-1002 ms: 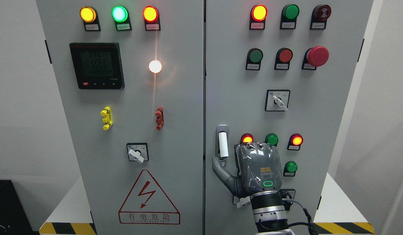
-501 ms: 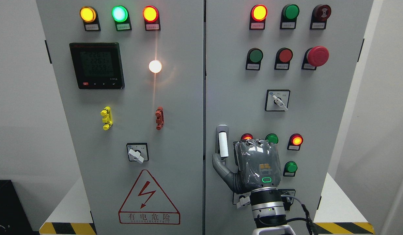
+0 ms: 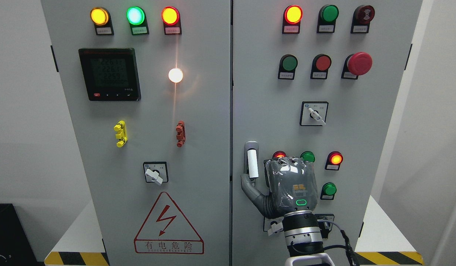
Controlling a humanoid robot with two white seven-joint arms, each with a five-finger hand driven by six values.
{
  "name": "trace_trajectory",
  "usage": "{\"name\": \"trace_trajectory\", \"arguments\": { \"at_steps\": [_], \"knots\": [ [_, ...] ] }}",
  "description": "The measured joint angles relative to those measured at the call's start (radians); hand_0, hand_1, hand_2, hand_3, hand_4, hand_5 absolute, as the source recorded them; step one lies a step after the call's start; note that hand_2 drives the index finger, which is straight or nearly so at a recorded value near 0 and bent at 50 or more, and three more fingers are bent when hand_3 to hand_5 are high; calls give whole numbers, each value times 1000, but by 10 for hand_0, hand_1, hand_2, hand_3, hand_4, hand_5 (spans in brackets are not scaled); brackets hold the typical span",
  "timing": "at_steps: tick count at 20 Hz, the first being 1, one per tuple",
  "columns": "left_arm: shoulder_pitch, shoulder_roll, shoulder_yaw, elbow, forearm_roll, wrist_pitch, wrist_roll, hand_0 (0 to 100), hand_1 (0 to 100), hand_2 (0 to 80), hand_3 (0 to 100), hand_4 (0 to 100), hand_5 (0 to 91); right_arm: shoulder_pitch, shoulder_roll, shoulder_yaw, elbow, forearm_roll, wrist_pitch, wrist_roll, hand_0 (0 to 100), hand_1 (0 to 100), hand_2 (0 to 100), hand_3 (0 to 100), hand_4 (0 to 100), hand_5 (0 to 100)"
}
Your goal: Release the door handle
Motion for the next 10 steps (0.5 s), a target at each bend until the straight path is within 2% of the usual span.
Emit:
{"name": "trace_trajectory", "arguments": {
  "at_steps": [10],
  "knots": [
    [0,0,0,0,0,0,0,120,556,0,0,0,0,0,0,-4,2,-1,0,4,444,263,943,1000,1000,1000]
  ]
}}
